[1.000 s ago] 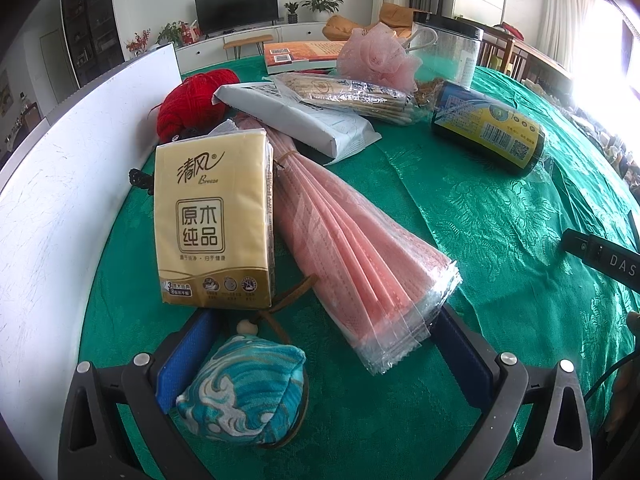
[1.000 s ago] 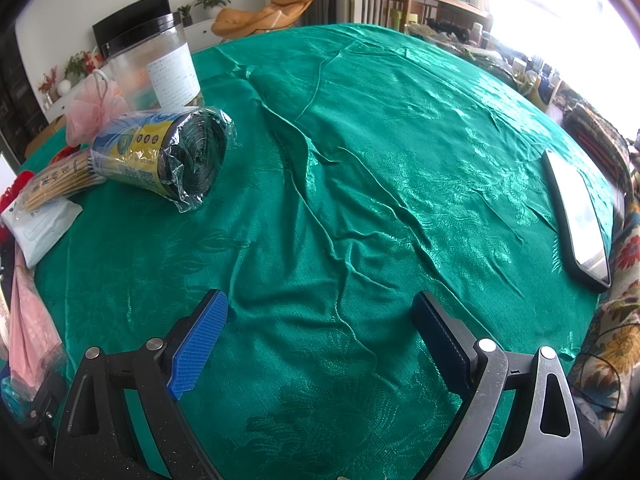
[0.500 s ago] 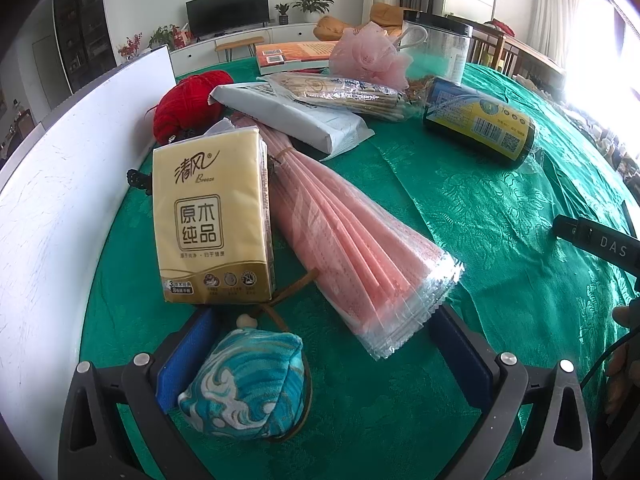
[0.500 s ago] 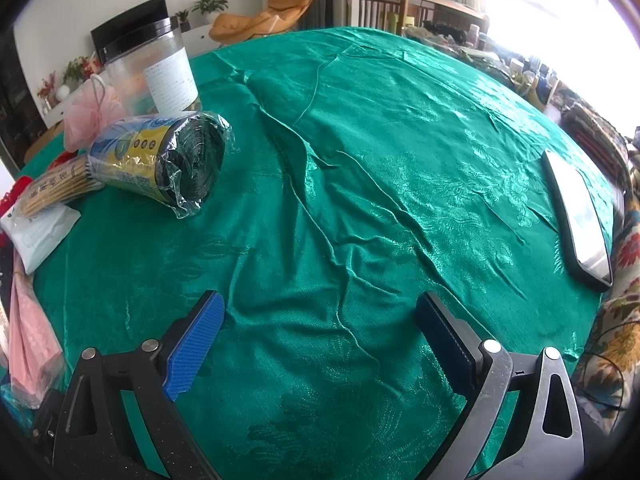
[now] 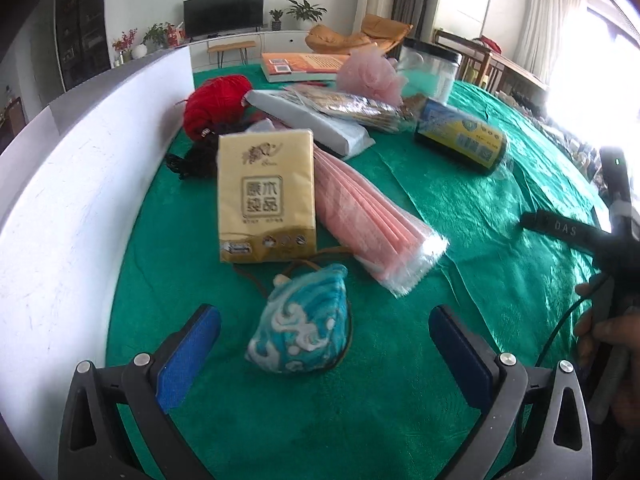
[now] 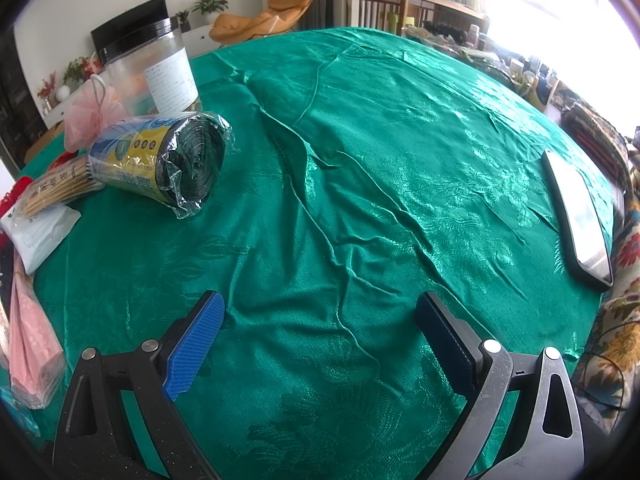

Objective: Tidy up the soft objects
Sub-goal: 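Close the left tool on the tissue pack while the right tool grips the blue-yellow roll, then carry both items over the white box and open both tools to drop them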

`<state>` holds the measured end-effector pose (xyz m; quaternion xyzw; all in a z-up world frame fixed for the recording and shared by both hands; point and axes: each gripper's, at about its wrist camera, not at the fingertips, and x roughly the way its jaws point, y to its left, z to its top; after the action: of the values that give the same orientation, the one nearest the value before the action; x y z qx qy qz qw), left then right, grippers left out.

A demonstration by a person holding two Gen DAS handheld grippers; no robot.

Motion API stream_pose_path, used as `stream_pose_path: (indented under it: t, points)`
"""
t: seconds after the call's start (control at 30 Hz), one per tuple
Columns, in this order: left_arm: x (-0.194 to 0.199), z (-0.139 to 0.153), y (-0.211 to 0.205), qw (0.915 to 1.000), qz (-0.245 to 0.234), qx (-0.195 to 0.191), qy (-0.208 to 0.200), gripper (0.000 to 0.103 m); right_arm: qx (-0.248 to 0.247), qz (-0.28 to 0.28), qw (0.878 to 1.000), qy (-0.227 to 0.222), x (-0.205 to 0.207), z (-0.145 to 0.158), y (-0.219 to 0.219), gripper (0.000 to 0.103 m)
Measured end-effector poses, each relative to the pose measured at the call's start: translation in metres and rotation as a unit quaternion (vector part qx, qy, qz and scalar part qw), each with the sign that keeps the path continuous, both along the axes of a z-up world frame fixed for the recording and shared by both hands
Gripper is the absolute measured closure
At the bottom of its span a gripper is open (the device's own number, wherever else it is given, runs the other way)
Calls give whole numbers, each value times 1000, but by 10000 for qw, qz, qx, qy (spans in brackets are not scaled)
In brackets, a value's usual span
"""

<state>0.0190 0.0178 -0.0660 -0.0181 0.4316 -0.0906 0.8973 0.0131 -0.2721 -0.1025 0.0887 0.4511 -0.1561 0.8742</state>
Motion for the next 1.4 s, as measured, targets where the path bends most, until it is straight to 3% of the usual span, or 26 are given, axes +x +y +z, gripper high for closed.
stream_pose_path:
  t: [0.13,0.2,0.23,0.33,0.4,0.5,0.57,0.6,0.63,0.67,0.7,0.77,0.83,0.93,1.03,1.13,1.2,1.3,1.4]
  points:
    - [30,8,10,9995,319,0,20,0,234,50,9996,-142,-3,4,-4,6]
    - [45,5,9,9994,300,108,123,0,928,426,9922,-713,-11,18,-12,6]
    - [51,3,9,9993,280,147,178,0,1046,770,9870,-944,-10,30,-12,6]
    - [65,0,11,9991,278,86,303,0,10,2164,9715,-970,21,67,14,6]
    - [74,-2,12,9987,245,5,444,0,-456,3068,9493,-509,55,76,34,6]
    - [85,-7,15,9973,208,-60,695,1,-859,3816,9201,198,104,63,63,7]
    - [91,-7,19,9964,193,-140,809,17,-1197,4005,9069,522,127,45,82,7]
    - [93,-7,21,9960,191,-128,862,41,-1273,4012,9042,725,138,36,87,9]
    - [94,-5,23,9963,201,-50,834,51,-1167,4038,9022,965,144,28,88,11]
    - [95,-3,27,9959,202,-115,873,51,-1165,3990,9037,1032,146,26,84,16]
    - [95,-1,32,9955,226,-262,878,51,-1175,3928,9066,1001,145,30,75,42]
    - [91,5,38,9951,322,-428,832,51,-357,3694,9220,1102,143,43,40,45]
    - [87,11,42,9943,400,-607,778,51,10,3284,9390,1018,139,57,2,46]
    - [87,23,38,9938,388,-742,726,51,700,2384,9665,644,149,78,-59,46]
    - [88,45,36,9946,317,-813,568,51,1296,1538,9795,147,176,92,-96,46]
    - [85,74,42,9951,303,-895,293,51,1532,1062,9823,-193,197,104,-103,46]
    - [82,92,54,9947,341,-964,118,51,1410,1102,9833,-339,207,120,-92,46]
    - [74,115,80,9934,452,-1055,-63,51,1447,1661,9738,-569,197,151,-45,46]
    - [58,131,114,9940,686,-828,-213,51,1821,2475,9495,-634,162,179,30,46]
